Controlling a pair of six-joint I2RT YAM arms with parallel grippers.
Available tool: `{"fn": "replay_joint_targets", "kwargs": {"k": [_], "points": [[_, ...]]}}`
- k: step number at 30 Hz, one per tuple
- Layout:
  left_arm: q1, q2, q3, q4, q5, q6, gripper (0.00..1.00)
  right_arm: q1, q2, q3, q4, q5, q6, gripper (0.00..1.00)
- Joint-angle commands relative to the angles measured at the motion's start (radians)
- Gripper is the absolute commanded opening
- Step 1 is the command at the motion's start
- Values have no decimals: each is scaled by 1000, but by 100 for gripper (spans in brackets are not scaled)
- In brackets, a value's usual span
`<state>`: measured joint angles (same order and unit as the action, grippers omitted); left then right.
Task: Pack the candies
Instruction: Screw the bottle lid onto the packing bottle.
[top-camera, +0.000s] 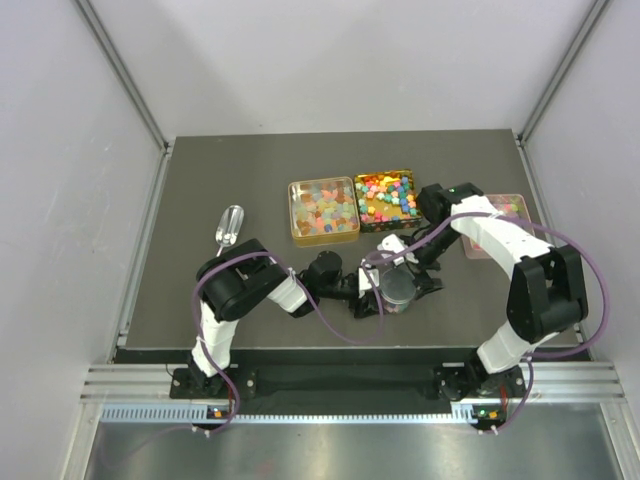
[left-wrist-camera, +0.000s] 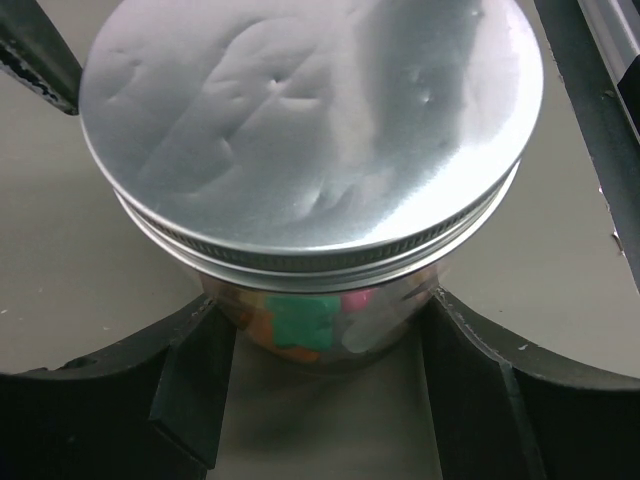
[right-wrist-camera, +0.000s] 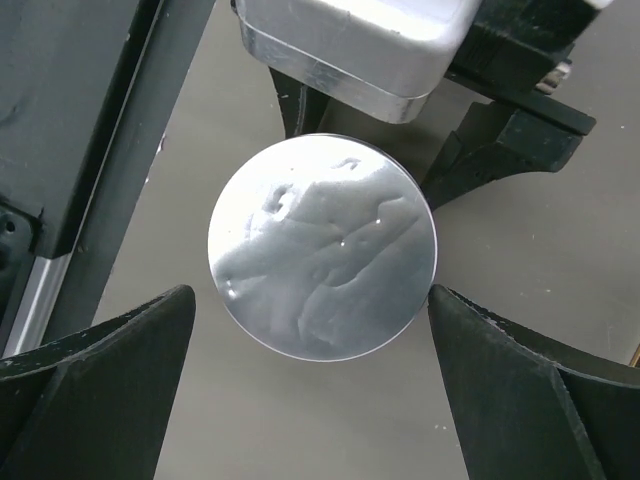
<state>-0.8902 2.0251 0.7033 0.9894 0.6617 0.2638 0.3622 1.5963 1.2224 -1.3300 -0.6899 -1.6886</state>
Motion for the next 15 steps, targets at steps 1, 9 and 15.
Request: {"fn": "replay_joint_targets", "kwargs": {"k": [1, 9, 15], "points": [[11, 70, -33, -233, -47, 12, 0, 15, -27, -4, -144, 4, -36, 100], [45, 73, -4, -265, -13, 2, 0, 17, -126, -124, -140, 55, -11, 100], [71, 84, 21, -296, 10, 9, 0, 17, -200, -170, -140, 56, 72, 100]]}}
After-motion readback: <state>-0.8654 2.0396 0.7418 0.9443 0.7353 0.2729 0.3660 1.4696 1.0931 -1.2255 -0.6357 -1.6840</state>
